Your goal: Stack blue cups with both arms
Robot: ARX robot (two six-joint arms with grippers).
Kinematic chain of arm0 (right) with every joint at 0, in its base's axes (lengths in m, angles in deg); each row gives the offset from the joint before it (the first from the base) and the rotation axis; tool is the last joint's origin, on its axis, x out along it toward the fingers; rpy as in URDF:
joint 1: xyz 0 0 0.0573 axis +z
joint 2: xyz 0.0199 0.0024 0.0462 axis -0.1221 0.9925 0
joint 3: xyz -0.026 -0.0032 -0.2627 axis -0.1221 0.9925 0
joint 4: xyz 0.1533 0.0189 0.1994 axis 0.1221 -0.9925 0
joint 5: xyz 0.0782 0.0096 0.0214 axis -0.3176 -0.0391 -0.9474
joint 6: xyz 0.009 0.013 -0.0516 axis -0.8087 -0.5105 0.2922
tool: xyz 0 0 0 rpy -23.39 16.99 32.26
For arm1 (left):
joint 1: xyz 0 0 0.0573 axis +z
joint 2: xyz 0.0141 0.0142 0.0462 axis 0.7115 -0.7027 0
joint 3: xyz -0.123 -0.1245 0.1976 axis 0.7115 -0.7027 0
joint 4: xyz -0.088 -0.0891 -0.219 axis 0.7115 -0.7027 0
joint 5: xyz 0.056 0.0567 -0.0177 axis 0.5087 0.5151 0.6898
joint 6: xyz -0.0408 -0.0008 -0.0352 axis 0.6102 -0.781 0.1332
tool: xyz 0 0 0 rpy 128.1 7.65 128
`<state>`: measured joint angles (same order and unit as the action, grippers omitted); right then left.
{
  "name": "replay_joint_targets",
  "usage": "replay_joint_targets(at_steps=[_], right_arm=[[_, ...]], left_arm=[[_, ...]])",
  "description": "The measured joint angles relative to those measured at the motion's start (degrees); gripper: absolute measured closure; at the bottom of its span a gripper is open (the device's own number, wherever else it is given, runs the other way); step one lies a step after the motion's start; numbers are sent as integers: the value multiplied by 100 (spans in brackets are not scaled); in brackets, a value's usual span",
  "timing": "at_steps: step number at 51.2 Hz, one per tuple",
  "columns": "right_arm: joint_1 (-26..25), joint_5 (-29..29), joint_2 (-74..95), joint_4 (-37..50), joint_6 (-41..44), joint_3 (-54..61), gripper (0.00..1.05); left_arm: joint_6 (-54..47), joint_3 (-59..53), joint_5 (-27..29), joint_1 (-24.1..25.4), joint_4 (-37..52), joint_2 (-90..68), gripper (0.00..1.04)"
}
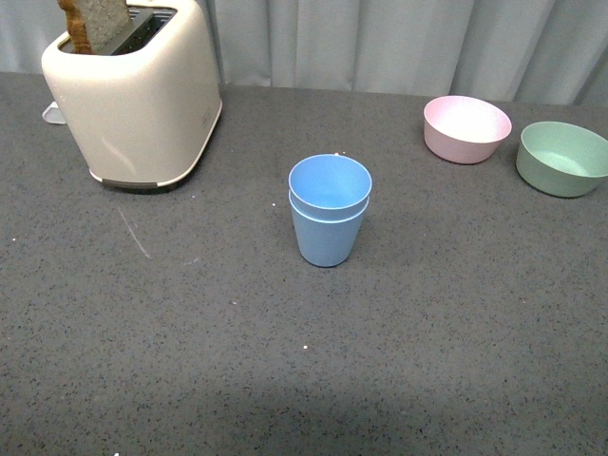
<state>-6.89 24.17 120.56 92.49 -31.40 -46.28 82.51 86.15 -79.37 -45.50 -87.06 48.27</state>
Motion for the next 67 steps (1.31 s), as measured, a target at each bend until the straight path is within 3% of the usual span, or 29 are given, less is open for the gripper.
replay_joint_targets(at_steps=[20, 58, 62, 67], right_arm=[[2, 0, -1482, -1384, 0, 28, 104], [0, -2, -2632, -2522, 0, 28, 104], [0, -20, -3296, -3397, 2, 24, 104], [0, -17, -3595, -3510, 2, 24, 104]], left_arm=[[-2, 0, 0, 0, 0, 0, 7], [0, 0, 0, 0, 0, 0, 7], [0, 0, 0, 0, 0, 2, 7], [-2, 0, 0, -2, -2, 2, 7]])
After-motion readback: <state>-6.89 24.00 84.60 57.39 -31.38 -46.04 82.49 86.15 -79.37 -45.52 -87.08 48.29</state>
